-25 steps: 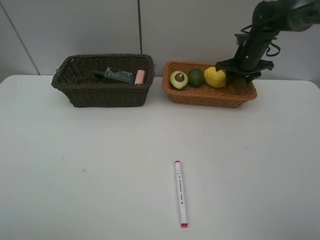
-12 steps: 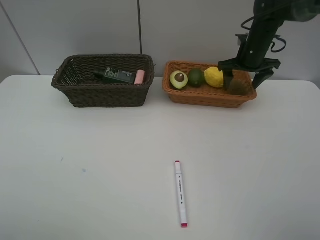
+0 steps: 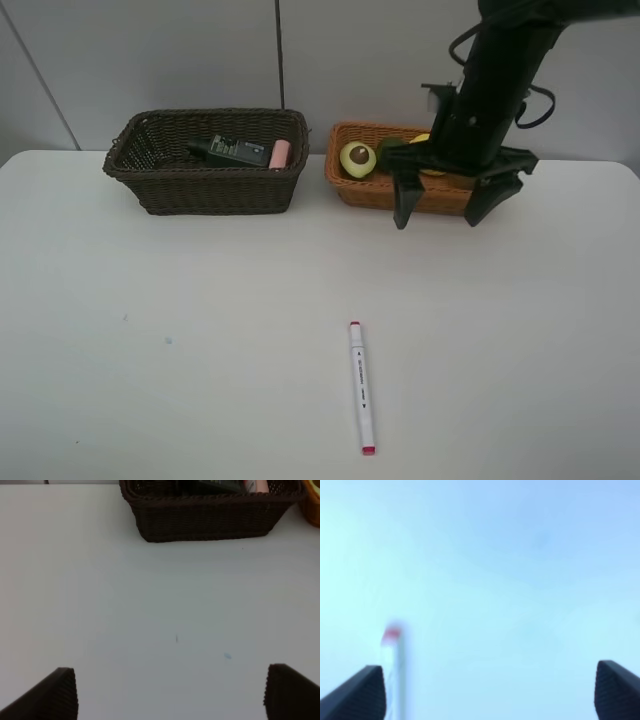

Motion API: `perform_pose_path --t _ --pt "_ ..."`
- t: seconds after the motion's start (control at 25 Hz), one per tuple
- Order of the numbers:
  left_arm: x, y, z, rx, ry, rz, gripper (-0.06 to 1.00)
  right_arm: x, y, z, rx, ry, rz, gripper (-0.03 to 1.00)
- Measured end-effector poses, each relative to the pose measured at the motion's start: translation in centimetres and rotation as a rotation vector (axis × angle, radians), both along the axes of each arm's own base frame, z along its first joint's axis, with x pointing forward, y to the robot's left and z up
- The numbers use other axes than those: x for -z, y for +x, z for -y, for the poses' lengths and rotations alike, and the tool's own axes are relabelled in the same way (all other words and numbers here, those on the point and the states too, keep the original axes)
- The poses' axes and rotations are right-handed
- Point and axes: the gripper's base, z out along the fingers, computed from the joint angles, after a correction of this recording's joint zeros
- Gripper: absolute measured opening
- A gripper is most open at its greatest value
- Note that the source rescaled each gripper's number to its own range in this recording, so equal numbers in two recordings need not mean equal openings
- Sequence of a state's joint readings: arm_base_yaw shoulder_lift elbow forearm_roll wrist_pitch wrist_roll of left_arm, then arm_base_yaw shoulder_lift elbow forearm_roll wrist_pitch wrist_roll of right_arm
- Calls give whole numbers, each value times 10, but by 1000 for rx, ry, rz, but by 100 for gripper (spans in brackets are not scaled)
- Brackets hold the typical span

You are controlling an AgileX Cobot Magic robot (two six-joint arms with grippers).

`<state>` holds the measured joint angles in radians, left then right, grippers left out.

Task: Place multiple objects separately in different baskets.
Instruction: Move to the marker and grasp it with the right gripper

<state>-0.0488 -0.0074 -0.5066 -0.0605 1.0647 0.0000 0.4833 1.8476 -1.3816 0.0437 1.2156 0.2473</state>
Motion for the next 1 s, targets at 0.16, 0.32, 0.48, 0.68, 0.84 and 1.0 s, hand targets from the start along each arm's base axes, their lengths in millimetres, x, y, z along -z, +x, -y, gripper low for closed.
perform_pose_path --t 0.16,0.32,0.48,0.68,0.84,1.0 --pt "0 0 0 0 0 0 95 19 -59 -39 -79 -25 -49 98" --pt "0 0 0 0 0 0 95 37 -84 -70 -101 6 -11 98" --pt "0 0 0 0 0 0 95 52 -85 -81 -67 34 -14 98" --pt "0 0 0 0 0 0 95 69 -84 -83 -52 11 -53 98" --pt "0 0 0 0 0 0 95 84 -85 -86 -34 -2 -97 98" --pt "0 0 0 0 0 0 95 102 -84 -87 -30 -35 -132 98"
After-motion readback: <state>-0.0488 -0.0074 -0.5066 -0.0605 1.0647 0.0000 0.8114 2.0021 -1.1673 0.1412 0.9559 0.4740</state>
